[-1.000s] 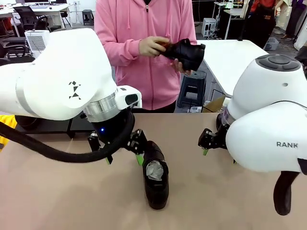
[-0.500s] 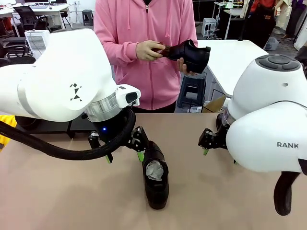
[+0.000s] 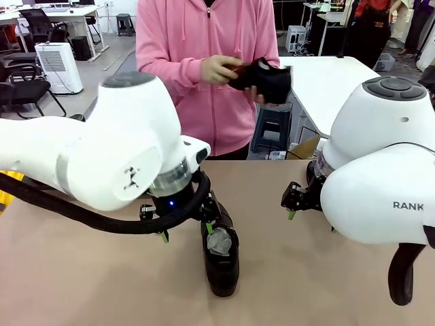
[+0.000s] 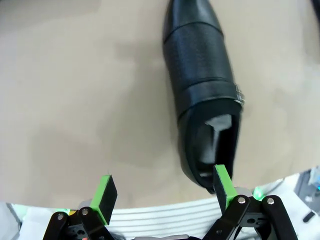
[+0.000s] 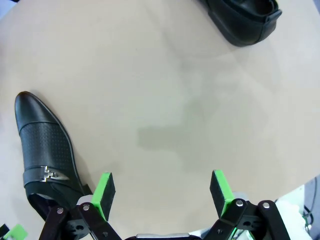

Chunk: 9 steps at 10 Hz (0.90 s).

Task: Organize the shoes by placing them on the stand.
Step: Place the Shoe from the middle of the table onto the Shoes Stand.

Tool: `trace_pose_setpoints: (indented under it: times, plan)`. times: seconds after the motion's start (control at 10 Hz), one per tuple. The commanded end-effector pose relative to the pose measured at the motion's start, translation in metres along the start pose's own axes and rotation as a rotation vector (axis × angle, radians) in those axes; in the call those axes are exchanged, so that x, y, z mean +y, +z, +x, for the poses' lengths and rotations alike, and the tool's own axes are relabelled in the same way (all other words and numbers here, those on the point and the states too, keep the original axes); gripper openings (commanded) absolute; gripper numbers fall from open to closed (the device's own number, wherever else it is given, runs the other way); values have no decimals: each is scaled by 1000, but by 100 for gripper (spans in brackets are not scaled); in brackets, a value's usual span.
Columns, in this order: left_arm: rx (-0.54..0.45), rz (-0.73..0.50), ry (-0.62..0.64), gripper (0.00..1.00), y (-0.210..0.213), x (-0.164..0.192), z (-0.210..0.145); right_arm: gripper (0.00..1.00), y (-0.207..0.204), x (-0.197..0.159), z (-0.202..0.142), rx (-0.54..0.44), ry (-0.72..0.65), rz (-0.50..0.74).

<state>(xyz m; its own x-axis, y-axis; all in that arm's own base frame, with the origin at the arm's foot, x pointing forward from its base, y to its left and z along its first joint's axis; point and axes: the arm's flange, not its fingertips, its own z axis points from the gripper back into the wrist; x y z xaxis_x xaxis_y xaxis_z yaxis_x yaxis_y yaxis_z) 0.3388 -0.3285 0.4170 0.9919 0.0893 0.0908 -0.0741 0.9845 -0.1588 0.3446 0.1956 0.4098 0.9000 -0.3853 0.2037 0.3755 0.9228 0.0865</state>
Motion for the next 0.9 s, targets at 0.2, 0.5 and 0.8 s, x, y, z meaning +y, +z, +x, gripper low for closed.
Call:
trace_pose_setpoints:
  times: [0.2, 0.5, 0.8]
  plan:
    - [5, 81, -13, 100, -32, -23, 4, 100, 1, 1, 0, -2, 15, 6]
    - [13, 80, -17, 100, -55, -24, 11, 100, 1, 1, 0, -2, 15, 6]
    - [53, 93, -69, 100, -71, -25, 10, 100, 1, 1, 0, -2, 15, 6]
